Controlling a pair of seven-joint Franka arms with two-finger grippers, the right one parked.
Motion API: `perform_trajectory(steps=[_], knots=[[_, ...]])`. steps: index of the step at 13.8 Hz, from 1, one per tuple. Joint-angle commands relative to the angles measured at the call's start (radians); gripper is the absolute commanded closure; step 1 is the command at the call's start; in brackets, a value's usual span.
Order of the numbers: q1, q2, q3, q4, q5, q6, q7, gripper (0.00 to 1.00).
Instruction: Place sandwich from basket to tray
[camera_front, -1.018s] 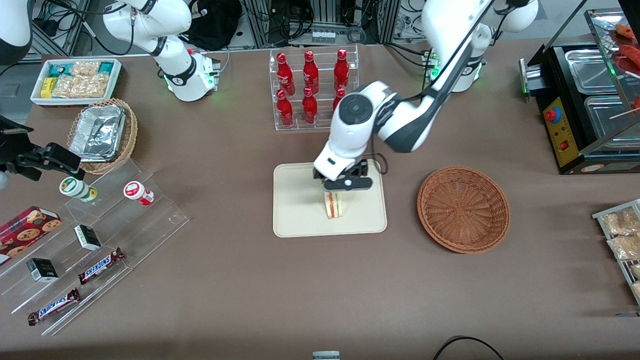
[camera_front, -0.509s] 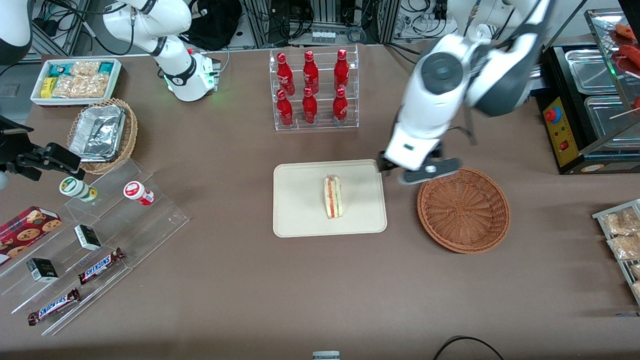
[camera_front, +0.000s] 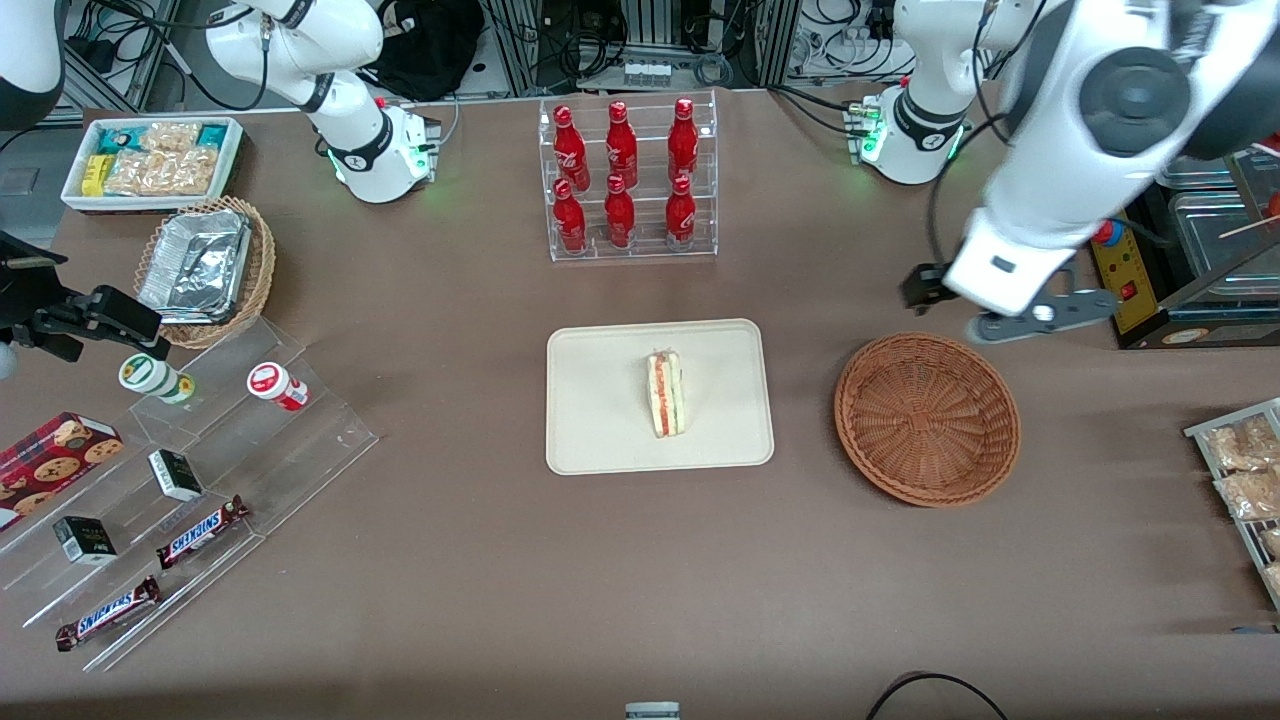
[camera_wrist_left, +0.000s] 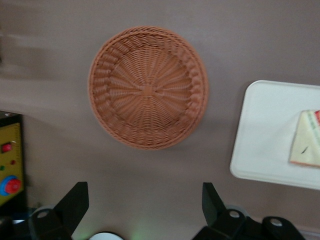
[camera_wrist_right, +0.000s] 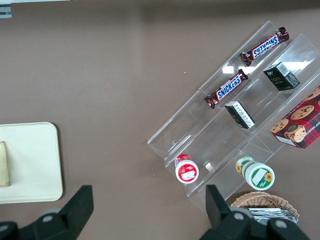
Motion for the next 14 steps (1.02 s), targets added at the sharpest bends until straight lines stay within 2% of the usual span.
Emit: perform_trajectory(steps=[1, 3, 7, 14], knots=[[0.09, -0.047, -0.012, -0.016, -0.005, -0.038, 0.126, 0.0], [0.156, -0.076, -0.012, -0.017, -0.051, -0.081, 0.195, 0.0], [0.207, -0.122, -0.012, -0.012, -0.048, -0.103, 0.269, 0.0], [0.206, -0.049, -0.02, 0.115, -0.036, -0.121, 0.257, 0.0]])
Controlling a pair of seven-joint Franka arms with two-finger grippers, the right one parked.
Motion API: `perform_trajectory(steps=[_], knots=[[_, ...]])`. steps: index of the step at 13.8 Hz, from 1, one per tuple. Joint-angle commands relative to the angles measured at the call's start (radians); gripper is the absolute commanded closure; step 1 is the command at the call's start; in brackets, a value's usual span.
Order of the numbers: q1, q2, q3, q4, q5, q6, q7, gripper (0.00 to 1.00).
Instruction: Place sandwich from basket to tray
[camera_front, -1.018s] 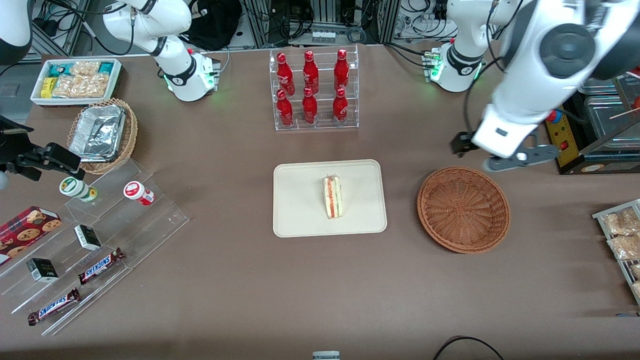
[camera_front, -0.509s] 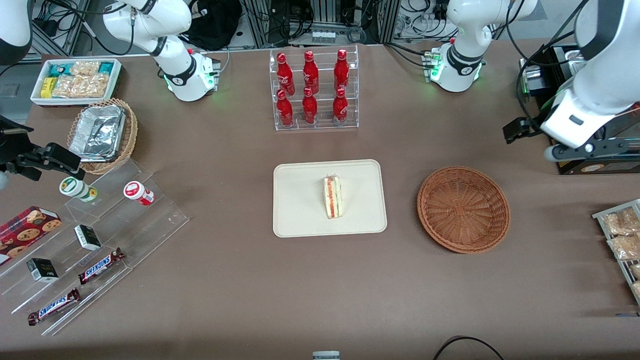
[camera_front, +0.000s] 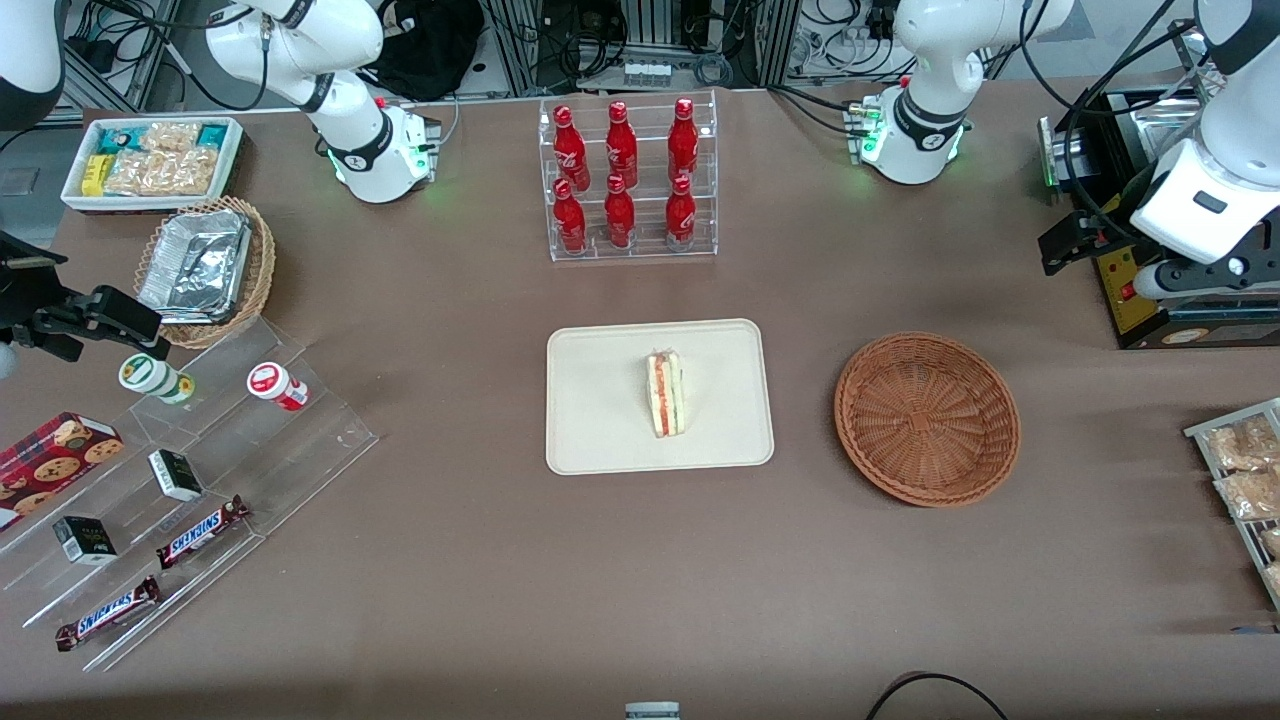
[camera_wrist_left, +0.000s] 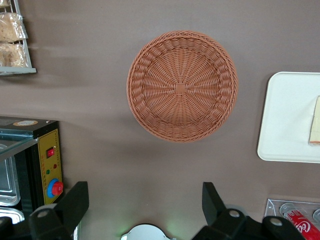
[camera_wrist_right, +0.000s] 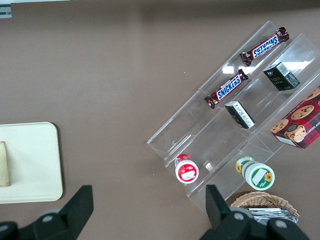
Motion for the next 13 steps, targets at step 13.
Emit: perform_trajectory(steps=[13], knots=[[-0.063, 0.06, 0.078, 0.125, 0.013, -0.045, 0.018, 0.0]])
